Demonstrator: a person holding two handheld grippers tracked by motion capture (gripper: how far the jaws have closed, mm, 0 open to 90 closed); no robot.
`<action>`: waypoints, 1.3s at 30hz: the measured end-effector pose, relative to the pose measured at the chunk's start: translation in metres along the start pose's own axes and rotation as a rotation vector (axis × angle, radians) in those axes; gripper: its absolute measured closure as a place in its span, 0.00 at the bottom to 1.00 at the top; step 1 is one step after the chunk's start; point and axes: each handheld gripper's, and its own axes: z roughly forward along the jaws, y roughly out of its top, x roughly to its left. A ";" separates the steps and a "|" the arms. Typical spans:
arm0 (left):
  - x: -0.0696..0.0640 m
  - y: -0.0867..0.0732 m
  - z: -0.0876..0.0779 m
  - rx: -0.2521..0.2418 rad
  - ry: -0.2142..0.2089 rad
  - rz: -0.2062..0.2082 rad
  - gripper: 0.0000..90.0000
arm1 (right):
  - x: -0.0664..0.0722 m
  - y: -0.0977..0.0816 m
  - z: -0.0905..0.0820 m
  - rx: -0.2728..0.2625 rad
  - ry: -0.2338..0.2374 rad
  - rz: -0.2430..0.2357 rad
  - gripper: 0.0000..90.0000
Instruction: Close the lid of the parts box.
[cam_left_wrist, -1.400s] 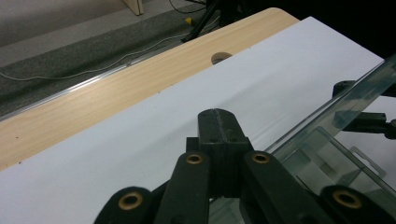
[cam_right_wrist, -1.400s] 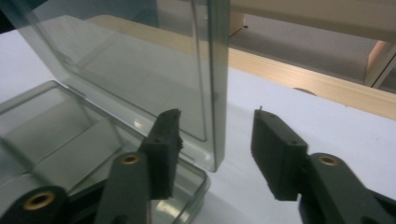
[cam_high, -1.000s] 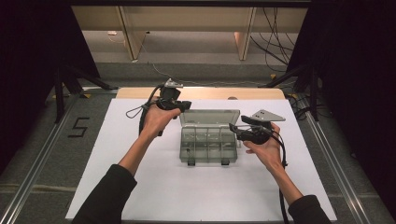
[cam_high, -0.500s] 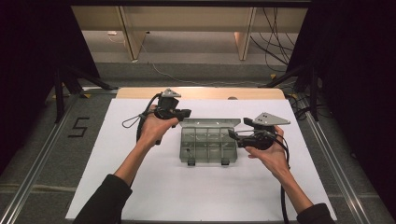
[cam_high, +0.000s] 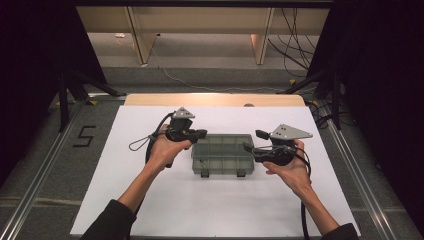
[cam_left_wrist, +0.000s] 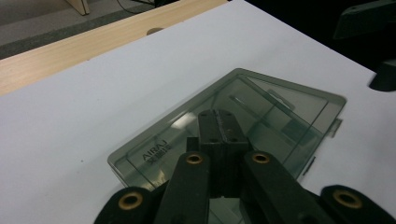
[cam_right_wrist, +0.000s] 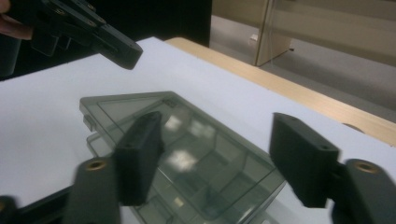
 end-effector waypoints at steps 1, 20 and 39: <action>-0.002 -0.003 -0.001 -0.004 -0.004 0.002 1.00 | 0.001 -0.001 -0.001 0.016 0.002 0.000 0.51; -0.002 -0.055 -0.011 -0.052 -0.018 0.002 1.00 | 0.004 -0.024 -0.001 0.173 0.037 -0.107 1.00; -0.003 -0.076 -0.002 0.029 0.003 0.062 1.00 | 0.002 -0.045 0.008 0.256 0.038 -0.114 1.00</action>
